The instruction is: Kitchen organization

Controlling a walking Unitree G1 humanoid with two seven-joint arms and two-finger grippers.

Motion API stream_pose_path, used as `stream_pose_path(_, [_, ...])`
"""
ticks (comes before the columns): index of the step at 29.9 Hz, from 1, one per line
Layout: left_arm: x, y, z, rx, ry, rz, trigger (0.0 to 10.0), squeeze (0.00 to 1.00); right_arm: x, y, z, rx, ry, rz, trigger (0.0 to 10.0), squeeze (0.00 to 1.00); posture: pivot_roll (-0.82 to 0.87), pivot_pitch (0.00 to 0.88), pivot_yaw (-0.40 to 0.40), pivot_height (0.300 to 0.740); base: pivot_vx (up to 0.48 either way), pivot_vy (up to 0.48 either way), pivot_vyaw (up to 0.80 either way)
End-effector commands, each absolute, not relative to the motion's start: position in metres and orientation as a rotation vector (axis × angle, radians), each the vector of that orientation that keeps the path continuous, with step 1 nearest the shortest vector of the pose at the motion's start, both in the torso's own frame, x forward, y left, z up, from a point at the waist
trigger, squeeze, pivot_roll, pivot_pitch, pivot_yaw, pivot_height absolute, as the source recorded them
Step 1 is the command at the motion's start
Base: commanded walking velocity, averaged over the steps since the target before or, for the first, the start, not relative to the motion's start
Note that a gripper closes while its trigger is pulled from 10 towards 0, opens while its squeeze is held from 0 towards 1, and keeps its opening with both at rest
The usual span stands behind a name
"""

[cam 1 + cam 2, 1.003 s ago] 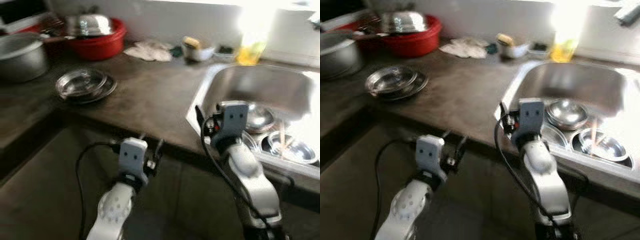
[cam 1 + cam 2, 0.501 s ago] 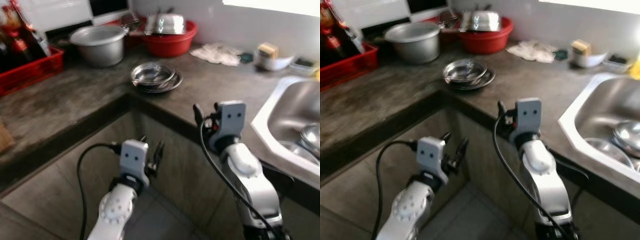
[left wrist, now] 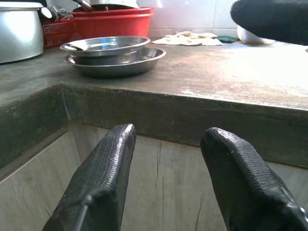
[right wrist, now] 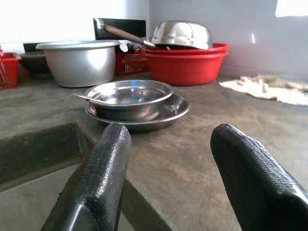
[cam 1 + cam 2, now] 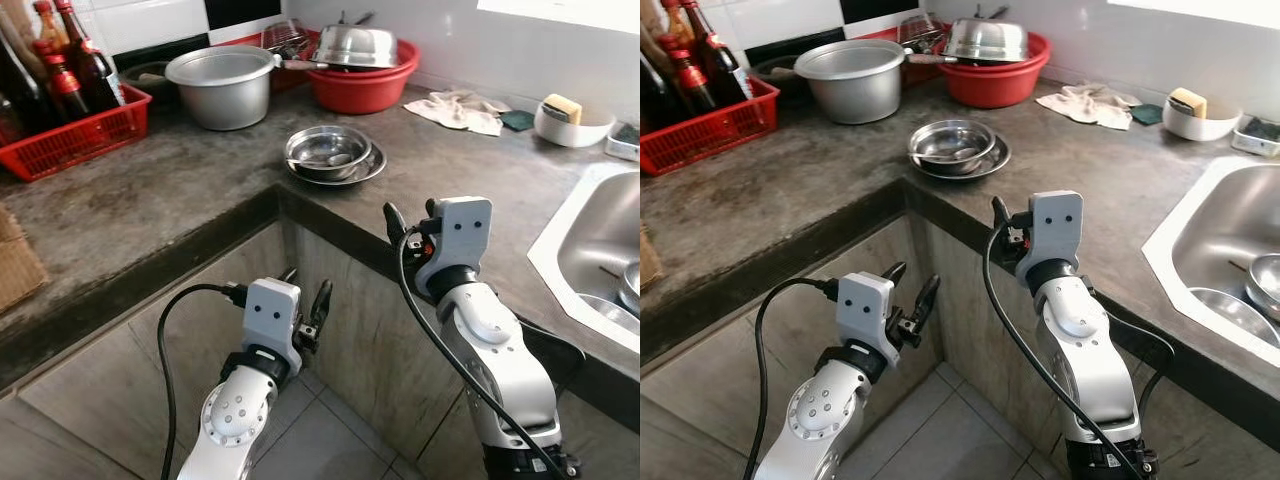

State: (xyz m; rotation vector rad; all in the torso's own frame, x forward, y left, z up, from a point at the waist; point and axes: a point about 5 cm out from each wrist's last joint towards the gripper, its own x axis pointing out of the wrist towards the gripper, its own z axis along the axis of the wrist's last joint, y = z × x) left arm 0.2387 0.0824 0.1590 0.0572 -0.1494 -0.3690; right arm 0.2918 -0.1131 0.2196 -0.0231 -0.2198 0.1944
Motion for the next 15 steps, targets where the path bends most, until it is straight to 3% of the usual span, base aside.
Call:
stream_pose_path(1, [0.239,0.086,0.156,0.080,-0.139,-0.353,10.0,0.00,0.291,-0.104,0.224,-0.045,-0.251,0.240,10.0,0.00,0.09,0.087,-0.028,0.740,0.345,0.000,0.80])
stream_pose_path(8, [0.239,0.086,0.157,0.079,-0.141,-0.348,10.0,0.00,0.290,-0.101,0.221,-0.070,-0.248,0.275,10.0,0.00,0.10,0.088,-0.030,0.740,0.413,0.000,0.64])
stream_pose_path(15, [0.239,0.086,0.158,0.056,-0.145,-0.351,10.0,0.00,0.280,-0.100,0.216,-0.072,-0.260,0.321,10.0,0.00,0.09,0.088,-0.027,0.740,0.425,0.000,0.00])
